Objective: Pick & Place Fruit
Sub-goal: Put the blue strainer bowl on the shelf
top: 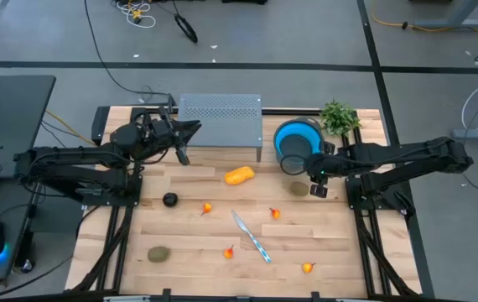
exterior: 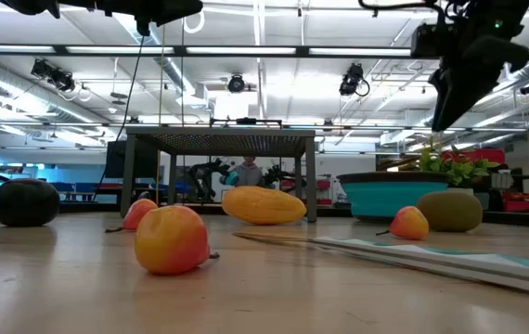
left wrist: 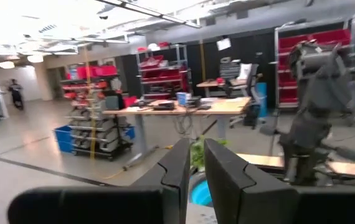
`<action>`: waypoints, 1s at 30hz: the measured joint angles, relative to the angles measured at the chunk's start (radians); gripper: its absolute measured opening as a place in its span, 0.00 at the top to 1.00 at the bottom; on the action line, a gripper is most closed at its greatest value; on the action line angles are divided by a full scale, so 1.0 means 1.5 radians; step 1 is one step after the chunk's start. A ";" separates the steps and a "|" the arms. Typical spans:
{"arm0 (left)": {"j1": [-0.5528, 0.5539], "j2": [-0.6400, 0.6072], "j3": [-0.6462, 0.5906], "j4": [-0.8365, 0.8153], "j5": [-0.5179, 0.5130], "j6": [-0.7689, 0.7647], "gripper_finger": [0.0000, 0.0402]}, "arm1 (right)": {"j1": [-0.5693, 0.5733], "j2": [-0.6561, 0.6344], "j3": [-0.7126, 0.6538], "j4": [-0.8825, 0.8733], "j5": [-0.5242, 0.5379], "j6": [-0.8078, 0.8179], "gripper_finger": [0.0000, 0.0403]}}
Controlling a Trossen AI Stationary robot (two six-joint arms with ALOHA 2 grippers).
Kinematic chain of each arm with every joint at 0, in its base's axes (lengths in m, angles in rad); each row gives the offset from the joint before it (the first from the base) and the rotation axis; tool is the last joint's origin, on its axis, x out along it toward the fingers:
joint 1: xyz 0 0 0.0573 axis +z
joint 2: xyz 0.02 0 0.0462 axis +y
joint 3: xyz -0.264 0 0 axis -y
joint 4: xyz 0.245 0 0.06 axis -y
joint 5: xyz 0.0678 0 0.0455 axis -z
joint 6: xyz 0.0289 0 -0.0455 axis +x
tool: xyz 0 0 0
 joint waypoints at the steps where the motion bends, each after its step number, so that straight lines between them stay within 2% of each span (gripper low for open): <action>1: 0.000 0.000 0.000 -0.001 0.012 -0.004 0.86 | 0.000 0.009 -0.001 0.004 0.000 -0.009 0.65; 5: 0.000 0.000 0.000 -0.002 0.048 -0.020 0.86 | 0.000 0.039 -0.002 0.020 0.007 -0.037 0.58; 10: 0.000 0.000 0.000 -0.006 0.053 -0.025 0.86 | -0.002 0.060 -0.002 0.022 0.056 -0.069 0.52; 22: 0.000 0.000 0.000 -0.023 0.078 -0.049 0.86 | -0.062 0.083 -0.056 0.123 0.039 -0.144 0.52; 30: 0.000 0.000 0.000 -0.027 0.078 -0.058 0.86 | -0.094 0.083 -0.081 0.144 0.039 -0.147 0.52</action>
